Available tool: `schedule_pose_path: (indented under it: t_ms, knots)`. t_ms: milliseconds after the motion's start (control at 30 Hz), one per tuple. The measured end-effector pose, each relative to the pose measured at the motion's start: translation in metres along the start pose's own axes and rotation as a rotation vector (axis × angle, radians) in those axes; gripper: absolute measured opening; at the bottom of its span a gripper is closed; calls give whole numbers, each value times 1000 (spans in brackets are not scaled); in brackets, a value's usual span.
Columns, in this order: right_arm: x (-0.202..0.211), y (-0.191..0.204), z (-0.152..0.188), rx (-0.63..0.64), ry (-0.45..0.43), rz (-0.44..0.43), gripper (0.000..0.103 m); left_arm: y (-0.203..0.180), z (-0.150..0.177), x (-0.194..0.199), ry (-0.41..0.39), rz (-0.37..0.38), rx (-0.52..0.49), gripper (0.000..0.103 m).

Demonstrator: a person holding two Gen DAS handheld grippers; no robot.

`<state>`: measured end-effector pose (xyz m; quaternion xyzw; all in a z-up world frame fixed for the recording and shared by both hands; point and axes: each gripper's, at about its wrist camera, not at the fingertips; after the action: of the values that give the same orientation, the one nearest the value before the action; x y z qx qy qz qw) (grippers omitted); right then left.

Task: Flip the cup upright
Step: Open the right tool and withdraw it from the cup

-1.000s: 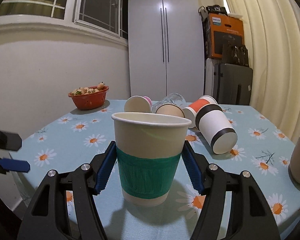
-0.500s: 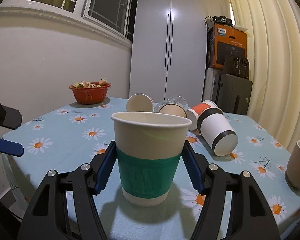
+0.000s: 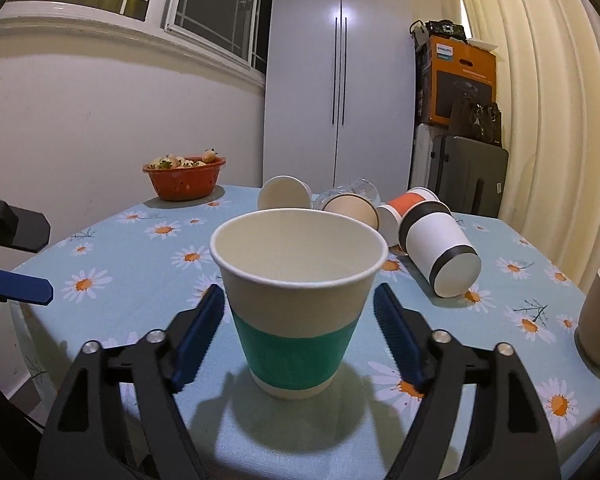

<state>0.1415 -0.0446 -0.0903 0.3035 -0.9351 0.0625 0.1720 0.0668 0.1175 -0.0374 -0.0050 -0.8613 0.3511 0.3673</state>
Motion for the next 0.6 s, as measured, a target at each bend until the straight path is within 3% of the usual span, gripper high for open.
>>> schedule_pose_path:
  t_ms: [500, 600]
  knots:
    - [29, 0, -13, -26, 5, -22, 98, 0, 0, 3, -27, -19, -16, 75]
    - [39, -3, -19, -31, 18, -11, 98, -1, 1, 6, -39, -35, -25, 75]
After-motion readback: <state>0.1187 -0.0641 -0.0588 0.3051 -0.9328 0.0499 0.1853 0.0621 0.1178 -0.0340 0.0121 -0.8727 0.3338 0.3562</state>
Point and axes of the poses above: each gripper's, at about its wrist camera, not at the fingertips, and x roughly against the way its jaws point, y to its left, z to its underside, and after that the axes turned 5 degrees about -z, right-handed
